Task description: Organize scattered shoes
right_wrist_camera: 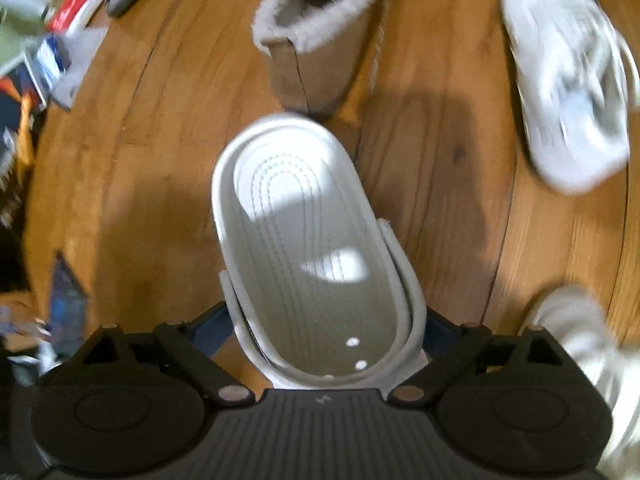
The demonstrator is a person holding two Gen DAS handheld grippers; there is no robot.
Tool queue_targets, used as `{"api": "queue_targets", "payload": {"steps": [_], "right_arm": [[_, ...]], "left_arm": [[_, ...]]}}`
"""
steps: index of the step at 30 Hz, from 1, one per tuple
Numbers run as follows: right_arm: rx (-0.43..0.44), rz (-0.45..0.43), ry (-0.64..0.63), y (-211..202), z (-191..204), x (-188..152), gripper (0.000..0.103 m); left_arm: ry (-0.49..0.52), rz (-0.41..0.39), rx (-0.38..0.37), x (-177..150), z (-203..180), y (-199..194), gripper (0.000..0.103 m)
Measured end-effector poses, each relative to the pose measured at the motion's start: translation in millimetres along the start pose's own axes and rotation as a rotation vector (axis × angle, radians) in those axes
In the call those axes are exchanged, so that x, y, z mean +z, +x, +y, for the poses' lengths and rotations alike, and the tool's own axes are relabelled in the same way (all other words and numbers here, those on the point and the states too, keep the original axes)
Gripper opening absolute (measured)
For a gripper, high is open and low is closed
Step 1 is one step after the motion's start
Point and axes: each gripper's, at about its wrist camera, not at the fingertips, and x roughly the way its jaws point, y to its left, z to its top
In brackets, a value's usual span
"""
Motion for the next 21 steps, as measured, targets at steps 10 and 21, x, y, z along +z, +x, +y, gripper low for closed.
{"api": "queue_targets", "payload": {"steps": [10,21], "right_arm": [[-0.026,0.108,0.326,-22.3,-79.2,-70.3,0.089],[-0.199,-0.268,0.069,-95.4,-82.3,-126.7,0.094]], "left_arm": [[0.043,0.038,-0.024,-3.8,-18.5,14.7,0.103],[0.063,0.056,-0.013,-4.6,-27.5,25.2,0.102]]}}
